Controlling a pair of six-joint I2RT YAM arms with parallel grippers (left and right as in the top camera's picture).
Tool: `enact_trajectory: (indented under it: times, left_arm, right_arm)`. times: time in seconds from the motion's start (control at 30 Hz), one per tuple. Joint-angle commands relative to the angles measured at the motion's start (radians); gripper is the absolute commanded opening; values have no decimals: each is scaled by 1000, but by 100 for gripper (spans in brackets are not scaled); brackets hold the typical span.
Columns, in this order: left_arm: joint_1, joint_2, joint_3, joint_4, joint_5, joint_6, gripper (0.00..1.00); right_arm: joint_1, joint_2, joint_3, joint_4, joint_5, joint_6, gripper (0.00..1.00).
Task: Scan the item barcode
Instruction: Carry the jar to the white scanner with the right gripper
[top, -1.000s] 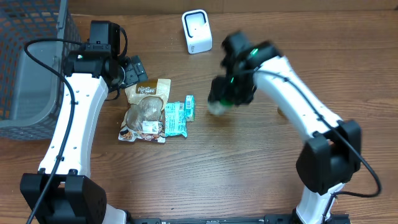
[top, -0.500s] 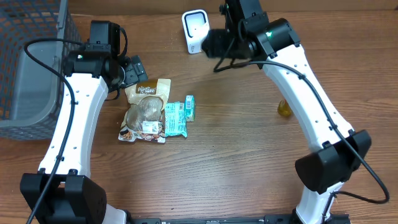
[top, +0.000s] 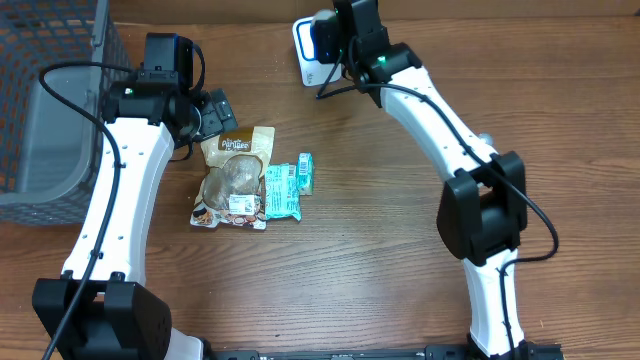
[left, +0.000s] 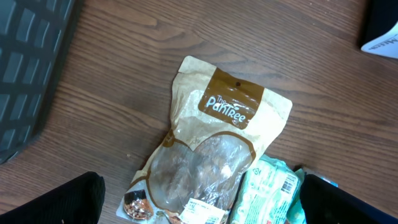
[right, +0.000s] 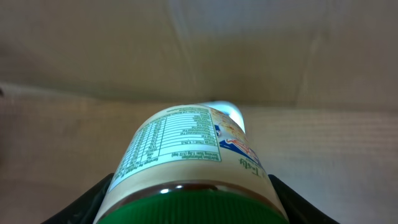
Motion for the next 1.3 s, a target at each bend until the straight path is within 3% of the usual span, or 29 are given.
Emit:
enact_trajectory:
  times: [0.0,0.57,1.13,1.27]
  left_arm:
    - [-2,-6,12,0,-6,4,99]
    - [-2,-6,12,0,-7,4,100]
    - [-2,-6,12,0,-6,4,100]
    - [-2,-6,12,0,-6,4,100]
  right_arm:
    - [0,39,13,144,34,-30,24]
    - [0,251,13,636,64,-134,25]
    - [-3,293,13,668,82,-132,26]
    - [-3,287,13,778,81,-160,34]
